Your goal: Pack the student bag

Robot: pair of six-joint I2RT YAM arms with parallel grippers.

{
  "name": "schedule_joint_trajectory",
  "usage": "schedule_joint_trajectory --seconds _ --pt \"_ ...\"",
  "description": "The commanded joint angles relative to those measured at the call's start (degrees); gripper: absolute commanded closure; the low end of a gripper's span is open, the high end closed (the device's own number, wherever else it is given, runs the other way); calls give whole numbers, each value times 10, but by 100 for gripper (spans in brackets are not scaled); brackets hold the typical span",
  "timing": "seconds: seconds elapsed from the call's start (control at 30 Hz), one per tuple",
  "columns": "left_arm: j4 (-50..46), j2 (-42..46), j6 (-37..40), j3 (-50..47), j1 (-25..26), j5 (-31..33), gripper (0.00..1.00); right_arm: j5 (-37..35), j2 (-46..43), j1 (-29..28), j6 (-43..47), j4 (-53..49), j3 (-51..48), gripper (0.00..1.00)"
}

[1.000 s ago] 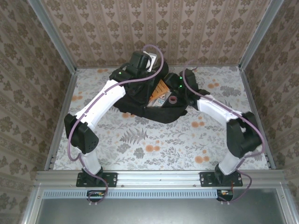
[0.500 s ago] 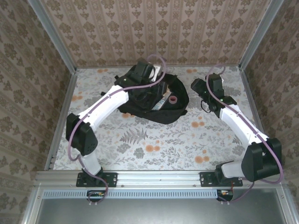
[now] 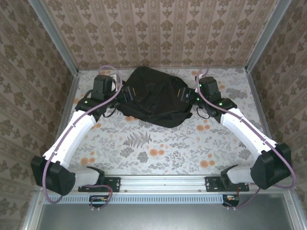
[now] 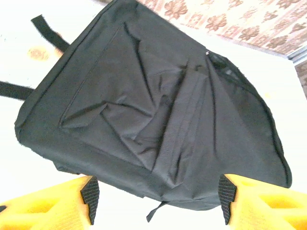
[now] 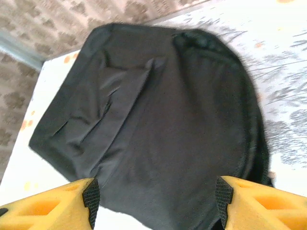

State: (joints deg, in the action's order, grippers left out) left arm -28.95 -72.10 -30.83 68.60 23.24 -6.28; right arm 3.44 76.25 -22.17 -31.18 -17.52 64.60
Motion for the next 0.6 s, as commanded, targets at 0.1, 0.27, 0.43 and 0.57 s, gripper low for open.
schedule_joint_trajectory --seconds 0.1,0.27,0.43,0.57 --pt "12 -17 -126 -67 -43 -22 30 -8 -11 -79 -45 -35 34 32" --pt "94 5 -234 -162 -101 -71 32 -16 3 -142 -281 63 -50 33" --pt "110 42 -265 -203 -114 -47 33 -64 81 -233 -438 126 -57 31" --pt "116 96 -282 -235 -142 -28 34 -92 152 -272 -537 176 -50 27"
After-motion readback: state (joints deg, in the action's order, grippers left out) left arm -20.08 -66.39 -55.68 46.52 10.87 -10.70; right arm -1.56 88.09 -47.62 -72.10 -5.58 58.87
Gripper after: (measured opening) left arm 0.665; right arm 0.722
